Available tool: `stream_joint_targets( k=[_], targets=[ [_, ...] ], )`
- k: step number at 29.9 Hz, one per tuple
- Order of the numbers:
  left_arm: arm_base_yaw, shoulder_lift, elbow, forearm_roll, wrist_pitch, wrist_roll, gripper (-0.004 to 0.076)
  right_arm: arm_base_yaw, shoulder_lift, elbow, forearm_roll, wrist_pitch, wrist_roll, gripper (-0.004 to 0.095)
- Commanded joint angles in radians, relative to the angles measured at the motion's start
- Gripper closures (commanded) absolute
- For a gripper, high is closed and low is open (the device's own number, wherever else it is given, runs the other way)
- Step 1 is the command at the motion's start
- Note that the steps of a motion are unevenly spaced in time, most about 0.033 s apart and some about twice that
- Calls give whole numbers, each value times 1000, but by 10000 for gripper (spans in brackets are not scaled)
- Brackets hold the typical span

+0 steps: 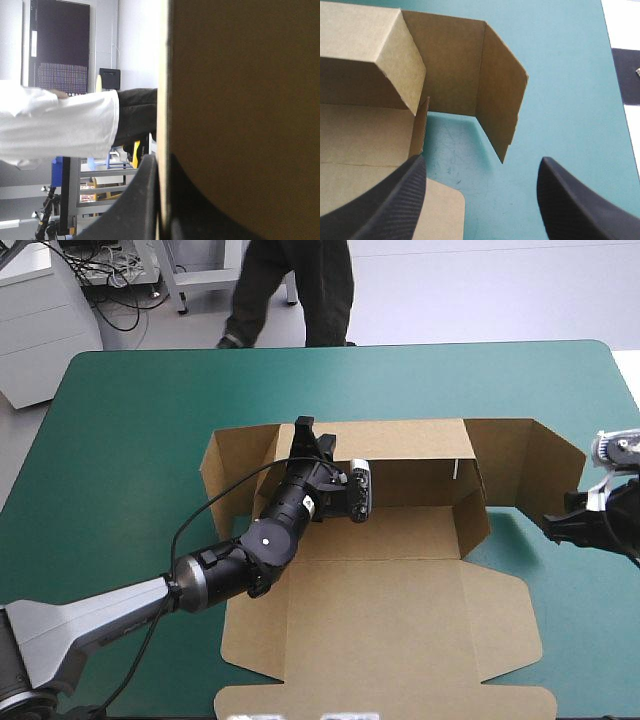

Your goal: Fold the box

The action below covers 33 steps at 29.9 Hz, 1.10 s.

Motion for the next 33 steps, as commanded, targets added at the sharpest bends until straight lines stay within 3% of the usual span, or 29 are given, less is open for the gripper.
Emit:
stream_joint_targets(
  k=[1, 13, 16, 24, 33],
  targets=[
    [-21, -70, 10, 69, 45, -74, 756, -4, 52, -86, -28, -40, -8, 349],
    [-89, -77, 30, 62, 118, -81, 756, -21, 288, -304, 16, -65, -72, 350],
    [-89, -77, 30, 62, 125, -81, 756, -96, 347, -365, 97, -65, -130, 350],
    [-89, -77, 30, 63, 110, -81, 756, -391, 526, -444, 458, -86, -323, 350],
    [-89, -77, 30, 68, 108, -76, 756, -405, 691, -446, 543, -179, -373, 350]
  ],
)
